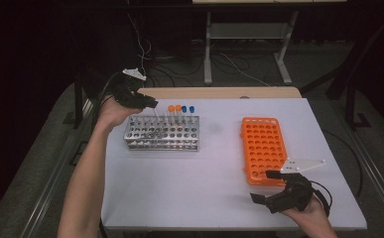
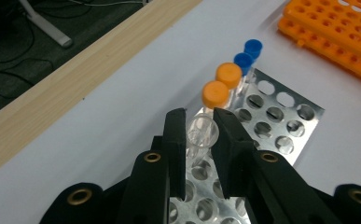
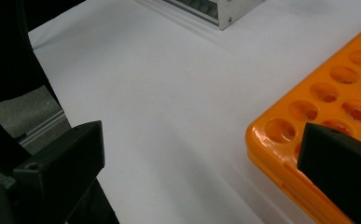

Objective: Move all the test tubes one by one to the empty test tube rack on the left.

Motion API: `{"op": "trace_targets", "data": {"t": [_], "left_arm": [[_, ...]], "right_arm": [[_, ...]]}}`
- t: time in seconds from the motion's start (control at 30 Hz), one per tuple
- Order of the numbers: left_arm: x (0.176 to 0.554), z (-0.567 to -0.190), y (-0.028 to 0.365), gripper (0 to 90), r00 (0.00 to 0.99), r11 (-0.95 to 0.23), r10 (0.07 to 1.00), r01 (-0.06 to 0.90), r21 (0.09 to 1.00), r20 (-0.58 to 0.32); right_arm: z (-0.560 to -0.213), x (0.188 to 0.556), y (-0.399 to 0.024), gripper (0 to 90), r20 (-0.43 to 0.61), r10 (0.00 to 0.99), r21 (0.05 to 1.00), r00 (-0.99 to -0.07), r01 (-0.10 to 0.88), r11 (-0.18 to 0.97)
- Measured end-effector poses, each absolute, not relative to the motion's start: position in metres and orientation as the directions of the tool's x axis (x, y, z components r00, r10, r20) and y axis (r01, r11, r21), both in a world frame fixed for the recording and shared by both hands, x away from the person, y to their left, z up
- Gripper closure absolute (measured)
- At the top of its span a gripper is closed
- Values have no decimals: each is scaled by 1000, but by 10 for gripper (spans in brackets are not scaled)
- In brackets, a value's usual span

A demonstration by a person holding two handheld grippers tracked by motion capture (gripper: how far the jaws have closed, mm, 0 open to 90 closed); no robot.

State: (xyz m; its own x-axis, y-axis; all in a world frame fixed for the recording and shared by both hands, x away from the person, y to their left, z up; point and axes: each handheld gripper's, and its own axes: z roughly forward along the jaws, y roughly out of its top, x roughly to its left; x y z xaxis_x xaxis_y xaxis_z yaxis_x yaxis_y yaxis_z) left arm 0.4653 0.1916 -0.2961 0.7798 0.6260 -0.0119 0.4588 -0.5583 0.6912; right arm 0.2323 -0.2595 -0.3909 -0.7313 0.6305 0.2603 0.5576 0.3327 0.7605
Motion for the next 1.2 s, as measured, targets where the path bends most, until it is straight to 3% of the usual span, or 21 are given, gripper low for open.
{"op": "trace_targets", "data": {"t": [0.7,1.2], "left_arm": [[484,-324,181,735,782,-595,622,510,622,-45],[448,-308,205,422,731,-442,671,529,725,-124]], "right_arm": [[-393,230,-269,2,270,646,770,-714,563,300],[-395,228,-270,2,273,650,773,-709,564,291]]}}
